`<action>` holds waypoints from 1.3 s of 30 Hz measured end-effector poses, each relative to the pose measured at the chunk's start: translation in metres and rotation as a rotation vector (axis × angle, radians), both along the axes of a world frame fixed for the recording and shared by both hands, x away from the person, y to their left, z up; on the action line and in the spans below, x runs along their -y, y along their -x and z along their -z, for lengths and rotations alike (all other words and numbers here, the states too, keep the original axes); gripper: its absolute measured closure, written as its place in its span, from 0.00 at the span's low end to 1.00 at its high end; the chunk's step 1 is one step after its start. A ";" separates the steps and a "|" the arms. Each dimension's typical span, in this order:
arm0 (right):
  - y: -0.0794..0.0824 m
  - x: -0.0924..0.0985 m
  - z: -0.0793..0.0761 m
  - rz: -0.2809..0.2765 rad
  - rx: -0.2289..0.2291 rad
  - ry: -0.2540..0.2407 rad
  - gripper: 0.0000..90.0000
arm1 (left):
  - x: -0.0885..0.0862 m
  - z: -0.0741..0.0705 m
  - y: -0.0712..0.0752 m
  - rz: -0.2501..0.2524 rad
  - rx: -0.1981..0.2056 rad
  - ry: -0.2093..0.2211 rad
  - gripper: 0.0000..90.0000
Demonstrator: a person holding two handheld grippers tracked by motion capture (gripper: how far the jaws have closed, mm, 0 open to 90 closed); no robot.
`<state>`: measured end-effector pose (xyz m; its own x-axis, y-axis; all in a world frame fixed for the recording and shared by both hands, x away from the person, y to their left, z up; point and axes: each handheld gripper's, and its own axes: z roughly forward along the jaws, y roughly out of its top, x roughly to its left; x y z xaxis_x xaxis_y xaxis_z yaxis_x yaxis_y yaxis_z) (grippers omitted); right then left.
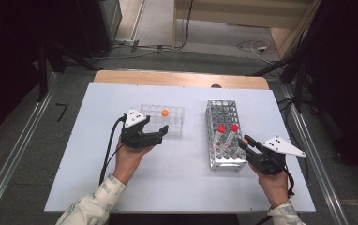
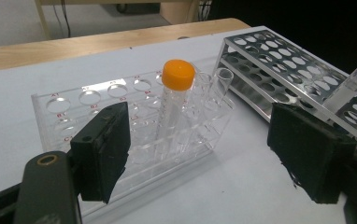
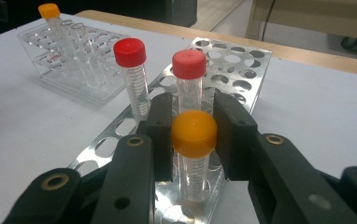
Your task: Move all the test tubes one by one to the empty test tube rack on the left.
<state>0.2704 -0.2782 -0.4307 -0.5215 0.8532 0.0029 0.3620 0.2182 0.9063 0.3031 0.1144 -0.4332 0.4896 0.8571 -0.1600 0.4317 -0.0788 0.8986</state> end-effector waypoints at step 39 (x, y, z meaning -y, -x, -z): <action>0.015 -0.044 -0.068 -0.138 0.093 -0.043 0.75 | 0.006 -0.011 0.007 0.040 0.032 0.019 0.25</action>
<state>0.2549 -0.2342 -0.3629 -0.6331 0.7739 -0.0156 0.2454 0.2198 0.9442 0.2961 0.1088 -0.4226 0.5288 0.8335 -0.1599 0.3997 -0.0784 0.9133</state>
